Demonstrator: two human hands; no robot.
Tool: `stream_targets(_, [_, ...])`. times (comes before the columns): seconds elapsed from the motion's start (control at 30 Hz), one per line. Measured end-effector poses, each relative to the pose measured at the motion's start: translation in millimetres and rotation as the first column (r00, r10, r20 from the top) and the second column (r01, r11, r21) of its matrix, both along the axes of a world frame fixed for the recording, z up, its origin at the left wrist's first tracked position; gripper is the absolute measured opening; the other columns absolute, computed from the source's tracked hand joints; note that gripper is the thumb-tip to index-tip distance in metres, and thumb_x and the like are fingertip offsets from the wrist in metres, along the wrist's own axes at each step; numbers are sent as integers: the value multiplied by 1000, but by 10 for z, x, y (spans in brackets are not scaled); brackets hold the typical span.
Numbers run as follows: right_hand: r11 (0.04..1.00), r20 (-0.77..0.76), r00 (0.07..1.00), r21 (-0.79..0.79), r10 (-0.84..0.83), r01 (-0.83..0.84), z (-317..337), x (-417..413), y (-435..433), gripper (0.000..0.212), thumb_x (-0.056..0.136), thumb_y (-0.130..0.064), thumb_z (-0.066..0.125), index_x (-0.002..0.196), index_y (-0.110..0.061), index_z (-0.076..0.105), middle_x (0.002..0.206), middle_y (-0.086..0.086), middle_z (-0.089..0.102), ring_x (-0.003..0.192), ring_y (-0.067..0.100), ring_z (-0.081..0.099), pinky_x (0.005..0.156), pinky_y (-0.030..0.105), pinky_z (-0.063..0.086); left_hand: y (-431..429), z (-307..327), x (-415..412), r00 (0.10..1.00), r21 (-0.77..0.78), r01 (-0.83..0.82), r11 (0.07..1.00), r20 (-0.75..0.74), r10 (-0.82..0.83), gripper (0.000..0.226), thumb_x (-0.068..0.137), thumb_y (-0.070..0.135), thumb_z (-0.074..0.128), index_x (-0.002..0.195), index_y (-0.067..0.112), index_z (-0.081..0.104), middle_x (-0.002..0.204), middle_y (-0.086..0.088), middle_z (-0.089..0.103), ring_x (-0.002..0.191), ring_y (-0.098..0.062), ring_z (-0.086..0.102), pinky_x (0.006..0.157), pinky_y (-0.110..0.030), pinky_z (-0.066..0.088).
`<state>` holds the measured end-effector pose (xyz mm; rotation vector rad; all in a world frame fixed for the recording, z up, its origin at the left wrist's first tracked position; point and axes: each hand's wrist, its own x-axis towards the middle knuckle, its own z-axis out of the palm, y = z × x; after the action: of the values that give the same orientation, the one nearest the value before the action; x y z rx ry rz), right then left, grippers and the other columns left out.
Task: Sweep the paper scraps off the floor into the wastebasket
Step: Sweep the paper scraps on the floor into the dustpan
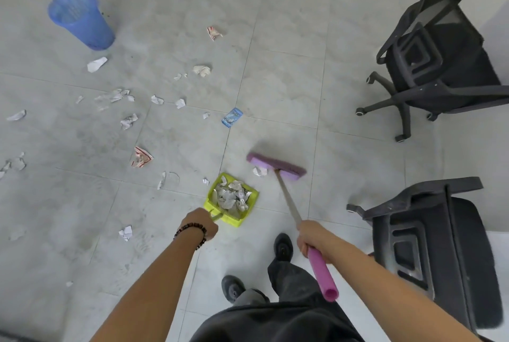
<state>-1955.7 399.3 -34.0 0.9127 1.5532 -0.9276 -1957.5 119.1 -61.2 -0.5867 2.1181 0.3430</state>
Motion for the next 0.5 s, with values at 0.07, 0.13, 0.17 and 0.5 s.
stream_targets(0.07, [972, 154, 963, -50, -221, 231, 192, 108, 81, 33, 98, -16, 44, 65, -11, 44, 43, 0, 40, 27, 8, 33, 29, 16, 28, -65, 12, -93, 1000, -10, 22, 1000, 3, -22, 12, 82, 13, 52, 91, 10, 59, 97, -10, 67, 91, -26, 67, 71, -29, 53])
stream_targets(0.13, [917, 220, 909, -114, -353, 383, 363, 111, 231, 34, 99, -26, 47, 69, -12, 45, 46, -4, 37, 27, 6, 32, 26, 13, 28, -176, 40, -158, 999, -17, 36, 999, 3, -36, 12, 83, 13, 51, 91, 9, 60, 90, -10, 65, 85, -26, 66, 68, -27, 52])
stream_targets(0.17, [888, 231, 889, -148, -397, 435, 435, 105, 294, 31, 100, -28, 48, 74, -11, 47, 48, -4, 37, 28, 5, 32, 26, 13, 29, -244, 61, -170, 1000, -15, 30, 999, 2, -30, 13, 84, 12, 50, 91, 8, 60, 86, -9, 64, 80, -26, 64, 64, -26, 52])
stream_targets(0.5, [979, -57, 987, -146, -153, 144, 376, -59, -291, 13, 96, -17, 38, 93, -13, 50, 46, -2, 38, 33, 7, 30, 31, 13, 27, -705, -7, 546, 928, 97, -373, 923, 28, 372, 10, 84, 4, 42, 81, 6, 51, 62, -9, 43, 49, -20, 40, 44, -20, 33])
